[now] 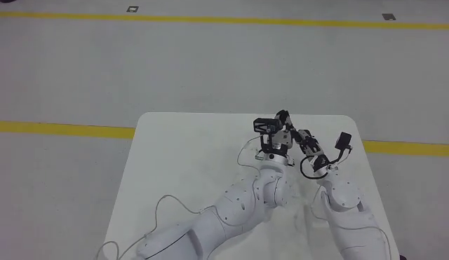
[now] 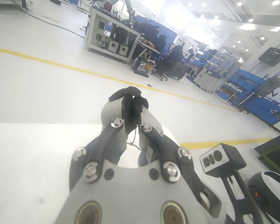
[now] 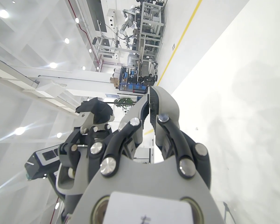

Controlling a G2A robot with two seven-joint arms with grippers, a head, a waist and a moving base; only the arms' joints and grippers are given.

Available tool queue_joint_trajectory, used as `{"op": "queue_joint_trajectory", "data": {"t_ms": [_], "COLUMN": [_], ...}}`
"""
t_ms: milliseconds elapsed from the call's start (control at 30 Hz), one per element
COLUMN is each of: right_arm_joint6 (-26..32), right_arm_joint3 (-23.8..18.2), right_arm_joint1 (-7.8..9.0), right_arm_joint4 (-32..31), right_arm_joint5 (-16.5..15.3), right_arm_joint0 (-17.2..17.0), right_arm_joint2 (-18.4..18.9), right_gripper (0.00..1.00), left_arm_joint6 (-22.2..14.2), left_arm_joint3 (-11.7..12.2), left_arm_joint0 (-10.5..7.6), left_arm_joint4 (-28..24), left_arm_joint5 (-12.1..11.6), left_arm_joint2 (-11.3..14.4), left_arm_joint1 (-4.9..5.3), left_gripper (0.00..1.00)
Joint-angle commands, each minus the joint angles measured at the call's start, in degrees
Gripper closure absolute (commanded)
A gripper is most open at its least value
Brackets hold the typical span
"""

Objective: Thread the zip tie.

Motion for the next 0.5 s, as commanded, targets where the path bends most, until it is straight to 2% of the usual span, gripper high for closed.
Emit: {"op": "queue_joint_trajectory", "data": {"t_ms": [0, 233, 267, 367, 400, 467], "right_arm_joint6": [0.01, 0.00, 0.06, 0.04, -0.04, -0.97], "right_arm_joint3": [-0.01, -0.17, -0.19, -0.24, -0.26, -0.38], "right_arm_joint1": [0.01, 0.07, 0.06, 0.08, 0.08, 0.06], "right_arm_joint4": [0.00, -0.03, 0.29, 0.66, 0.68, 0.36], "right_arm_joint5": [-0.04, -0.06, -0.02, 0.41, 0.50, 0.58], "right_arm_joint0": [0.01, 0.02, -0.01, 0.06, 0.07, 0.03], "right_arm_joint2": [0.00, 0.02, 0.04, 0.16, 0.14, 0.19], "right_gripper": [1.00, 0.98, 0.76, 0.53, 0.38, 0.00], "left_arm_joint6": [-0.19, -1.03, -1.13, -1.04, -0.99, -0.80], "left_arm_joint3": [-0.12, -0.14, -0.07, 0.88, 1.19, 1.50], "left_arm_joint0": [0.13, 0.17, 0.15, -0.08, -0.21, -0.54], "left_arm_joint4": [0.18, 0.90, 1.00, 1.72, 1.71, 0.96], "left_arm_joint5": [0.00, 0.00, 0.00, 0.00, 0.00, 0.00], "left_arm_joint2": [0.03, 0.48, 0.55, 0.63, 0.57, 0.10], "left_arm_joint1": [-0.02, -0.09, -0.10, -0.21, -0.28, -0.36], "left_gripper": [1.00, 1.00, 1.00, 1.00, 1.00, 1.00]}}
